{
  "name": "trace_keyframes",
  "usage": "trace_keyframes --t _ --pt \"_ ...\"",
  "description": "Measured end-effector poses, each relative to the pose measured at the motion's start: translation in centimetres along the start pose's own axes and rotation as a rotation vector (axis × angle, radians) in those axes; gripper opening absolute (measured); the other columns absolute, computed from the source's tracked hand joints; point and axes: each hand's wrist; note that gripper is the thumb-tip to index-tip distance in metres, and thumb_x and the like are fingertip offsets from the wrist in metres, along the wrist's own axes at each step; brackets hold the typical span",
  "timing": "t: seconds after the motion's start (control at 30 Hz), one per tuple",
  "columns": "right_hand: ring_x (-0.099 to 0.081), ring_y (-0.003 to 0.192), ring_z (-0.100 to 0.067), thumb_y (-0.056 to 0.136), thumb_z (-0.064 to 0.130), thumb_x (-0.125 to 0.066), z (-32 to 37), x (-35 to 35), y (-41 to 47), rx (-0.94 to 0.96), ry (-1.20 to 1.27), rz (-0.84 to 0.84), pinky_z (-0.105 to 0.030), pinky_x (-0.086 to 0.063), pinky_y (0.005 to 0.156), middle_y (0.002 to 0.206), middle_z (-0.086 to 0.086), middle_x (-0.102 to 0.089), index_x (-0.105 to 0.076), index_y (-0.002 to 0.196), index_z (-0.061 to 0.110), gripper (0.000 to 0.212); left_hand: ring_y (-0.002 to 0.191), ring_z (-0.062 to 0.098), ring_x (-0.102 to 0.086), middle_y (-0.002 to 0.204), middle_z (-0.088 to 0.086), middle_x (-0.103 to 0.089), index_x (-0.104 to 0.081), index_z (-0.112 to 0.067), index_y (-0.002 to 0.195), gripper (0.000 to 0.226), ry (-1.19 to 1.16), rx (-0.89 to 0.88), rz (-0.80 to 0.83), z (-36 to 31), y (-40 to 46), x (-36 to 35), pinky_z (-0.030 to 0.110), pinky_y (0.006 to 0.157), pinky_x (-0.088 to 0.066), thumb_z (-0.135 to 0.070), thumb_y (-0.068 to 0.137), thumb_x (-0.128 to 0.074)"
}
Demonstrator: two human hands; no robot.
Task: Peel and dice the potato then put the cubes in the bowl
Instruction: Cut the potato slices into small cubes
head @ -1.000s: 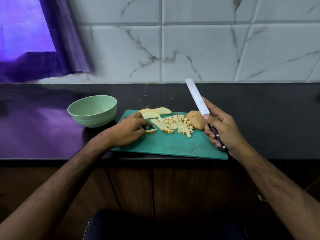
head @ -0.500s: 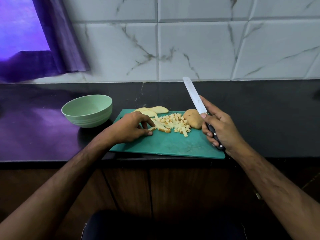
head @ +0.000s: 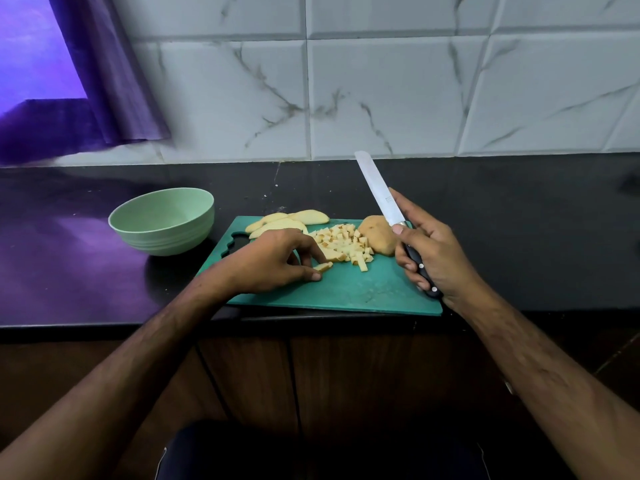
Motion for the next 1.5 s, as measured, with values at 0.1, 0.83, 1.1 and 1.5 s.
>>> trace_keyframes --t 0.1,0.83,1.1,1.5 --pt "-0.028 0.037 -0.016 0.108 0.016 -0.044 0.0 0.0 0.0 0.001 -0.009 -0.001 -0.019 -0.029 0.034 0.055 -0.005 -0.040 -0.043 0.147 0.054 0.054 0.086 0.006 -0.062 0.091 -0.012 -0.066 -0.075 -0.028 0.111 0.027 0.012 -0.040 -0.006 -0.9 0.4 -0.8 0.024 0.079 -0.052 -0.034 0.085 -0.081" --pt "-0.030 0.037 -0.015 0.108 0.015 -0.044 -0.1 0.0 0.1 -0.001 0.002 0.016 -0.022 -0.029 0.036 0.056 -0.007 -0.040 -0.044 0.147 0.052 0.054 0.086 0.006 -0.064 0.098 -0.007 -0.065 -0.071 -0.021 0.108 0.019 0.215 -0.190 -0.195 1.8 -1.6 1.2 0.015 0.080 -0.048 -0.012 0.091 -0.072" --pt "-0.030 0.035 -0.014 0.108 0.016 -0.045 0.1 -0.1 -0.1 -0.001 -0.012 0.012 -0.020 -0.029 0.034 0.056 -0.007 -0.040 -0.045 0.146 0.053 0.053 0.088 -0.001 -0.062 0.093 -0.020 -0.060 -0.078 -0.024 0.100 0.013 0.168 -0.273 -0.200 1.2 -1.3 -1.0 0.004 0.077 -0.039 -0.015 0.091 -0.075" --pt "-0.030 0.037 -0.016 0.108 0.017 -0.045 -0.1 -0.1 -0.1 -0.002 -0.017 0.008 -0.020 -0.031 0.034 0.056 -0.006 -0.041 -0.043 0.147 0.052 0.053 0.090 0.003 -0.044 0.110 -0.012 -0.049 -0.069 -0.035 0.113 0.022 0.401 -0.218 -0.282 -0.8 2.1 -2.7 0.033 0.081 -0.029 -0.046 0.095 -0.065"
Point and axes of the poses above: each hand's wrist, its own y-axis towards the middle knuckle, its own x-axis out of the back of the hand, z = x × y
